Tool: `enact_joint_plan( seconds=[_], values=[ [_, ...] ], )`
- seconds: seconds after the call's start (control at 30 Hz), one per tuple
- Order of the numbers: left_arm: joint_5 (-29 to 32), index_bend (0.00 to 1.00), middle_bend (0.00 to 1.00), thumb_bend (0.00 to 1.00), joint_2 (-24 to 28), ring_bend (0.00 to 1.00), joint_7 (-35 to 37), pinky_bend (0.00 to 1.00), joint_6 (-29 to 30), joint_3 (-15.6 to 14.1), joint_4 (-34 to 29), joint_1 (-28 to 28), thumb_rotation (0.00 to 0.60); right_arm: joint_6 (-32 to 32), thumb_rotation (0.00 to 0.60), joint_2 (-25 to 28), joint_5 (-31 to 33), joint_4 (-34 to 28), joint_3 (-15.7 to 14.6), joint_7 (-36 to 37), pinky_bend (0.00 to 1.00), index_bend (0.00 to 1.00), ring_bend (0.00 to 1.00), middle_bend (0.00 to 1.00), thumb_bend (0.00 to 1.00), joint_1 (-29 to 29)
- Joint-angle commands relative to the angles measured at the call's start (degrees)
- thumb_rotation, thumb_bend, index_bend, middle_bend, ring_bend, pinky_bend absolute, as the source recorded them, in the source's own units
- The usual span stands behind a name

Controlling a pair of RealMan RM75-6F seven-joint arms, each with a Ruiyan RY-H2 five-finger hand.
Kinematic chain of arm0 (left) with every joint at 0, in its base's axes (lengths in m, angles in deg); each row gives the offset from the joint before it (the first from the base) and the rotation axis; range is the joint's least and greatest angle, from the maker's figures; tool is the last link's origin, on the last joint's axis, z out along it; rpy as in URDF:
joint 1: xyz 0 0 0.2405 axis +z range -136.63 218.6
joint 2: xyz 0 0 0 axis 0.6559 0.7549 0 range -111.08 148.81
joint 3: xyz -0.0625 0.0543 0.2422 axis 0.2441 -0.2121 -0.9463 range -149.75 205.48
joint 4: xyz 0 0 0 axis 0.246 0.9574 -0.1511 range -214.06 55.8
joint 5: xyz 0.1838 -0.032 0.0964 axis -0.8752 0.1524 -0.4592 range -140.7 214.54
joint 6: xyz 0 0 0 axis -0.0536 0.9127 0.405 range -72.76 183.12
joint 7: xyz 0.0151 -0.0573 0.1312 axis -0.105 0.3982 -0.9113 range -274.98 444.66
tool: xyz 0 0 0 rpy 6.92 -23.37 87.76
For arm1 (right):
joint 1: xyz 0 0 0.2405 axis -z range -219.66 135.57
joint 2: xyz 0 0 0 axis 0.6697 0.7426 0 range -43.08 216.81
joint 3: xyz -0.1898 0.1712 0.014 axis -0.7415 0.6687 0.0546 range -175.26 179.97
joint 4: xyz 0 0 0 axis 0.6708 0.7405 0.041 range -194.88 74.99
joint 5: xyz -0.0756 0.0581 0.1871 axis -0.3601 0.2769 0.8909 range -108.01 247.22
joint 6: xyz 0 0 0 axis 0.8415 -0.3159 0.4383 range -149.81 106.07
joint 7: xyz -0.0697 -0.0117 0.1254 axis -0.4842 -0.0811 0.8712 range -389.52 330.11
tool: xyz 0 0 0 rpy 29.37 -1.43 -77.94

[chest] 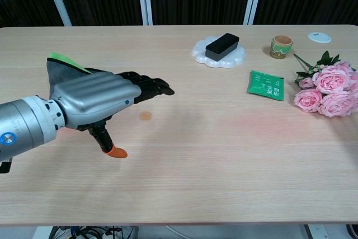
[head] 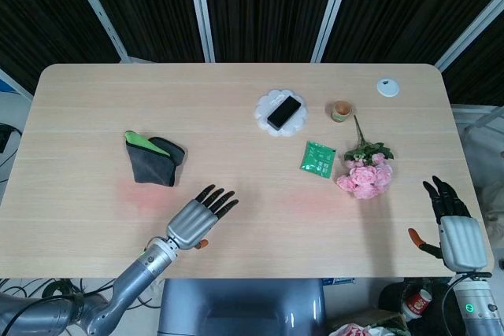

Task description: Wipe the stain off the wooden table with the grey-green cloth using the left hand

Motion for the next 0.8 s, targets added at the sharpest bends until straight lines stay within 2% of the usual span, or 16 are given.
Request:
enact_joint_plan(
  seconds=[0.03, 0.8],
  values=[
    [0.18, 0.00, 0.00, 0.01, 0.03, 0.00, -0.06, 0.04, 0.09, -0.03, -0.16, 0.03, 0.600, 0.00, 0.600, 0.04, -0.03, -0.03, -0.04, 0.06, 0.19, 0.00, 0.00, 0.00, 0.18, 0.02],
    [0.72, 0.00, 0.00, 0.01, 0.38, 0.00, -1.76, 0.04, 1.27, -0.08, -1.85, 0.12, 0.600, 0.18, 0.600, 0.15, -0.42, 0.07, -0.18, 0.66, 0.19, 0.00, 0.00, 0.00, 0.18, 0.11]
  ],
)
